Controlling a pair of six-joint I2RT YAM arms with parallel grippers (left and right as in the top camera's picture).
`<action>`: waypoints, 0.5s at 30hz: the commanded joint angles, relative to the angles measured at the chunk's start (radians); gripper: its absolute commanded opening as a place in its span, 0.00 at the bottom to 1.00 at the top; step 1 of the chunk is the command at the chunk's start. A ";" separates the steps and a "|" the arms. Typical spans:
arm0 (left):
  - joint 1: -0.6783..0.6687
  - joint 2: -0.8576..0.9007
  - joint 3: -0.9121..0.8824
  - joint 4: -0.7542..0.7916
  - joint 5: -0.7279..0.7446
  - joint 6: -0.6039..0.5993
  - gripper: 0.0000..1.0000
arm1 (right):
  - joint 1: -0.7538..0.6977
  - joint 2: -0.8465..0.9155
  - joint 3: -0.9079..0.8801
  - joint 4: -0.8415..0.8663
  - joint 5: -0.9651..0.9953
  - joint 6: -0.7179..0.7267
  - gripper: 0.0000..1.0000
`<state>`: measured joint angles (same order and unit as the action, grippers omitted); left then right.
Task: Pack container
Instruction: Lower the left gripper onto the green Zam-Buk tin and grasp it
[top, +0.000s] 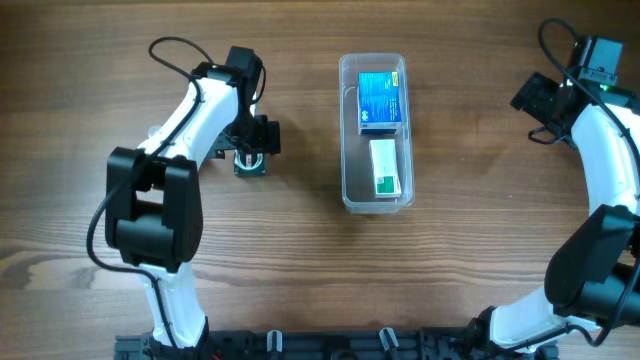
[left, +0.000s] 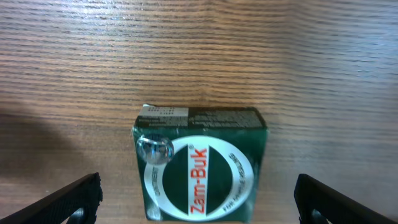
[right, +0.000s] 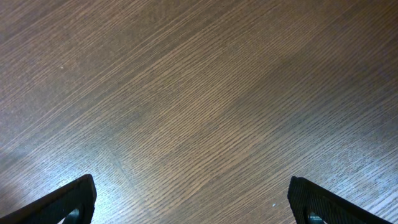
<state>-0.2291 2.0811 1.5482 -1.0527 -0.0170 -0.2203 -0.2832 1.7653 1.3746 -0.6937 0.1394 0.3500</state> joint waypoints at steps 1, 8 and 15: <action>0.000 0.051 0.007 0.001 -0.018 -0.021 1.00 | 0.000 -0.001 -0.005 0.002 0.010 -0.007 1.00; 0.000 0.061 0.007 0.004 0.011 -0.023 1.00 | 0.000 -0.001 -0.005 0.002 0.010 -0.007 1.00; 0.000 0.061 0.007 -0.005 0.036 -0.023 0.90 | 0.000 -0.001 -0.005 0.002 0.010 -0.007 1.00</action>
<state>-0.2291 2.1319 1.5482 -1.0515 0.0017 -0.2317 -0.2832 1.7653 1.3746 -0.6937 0.1394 0.3500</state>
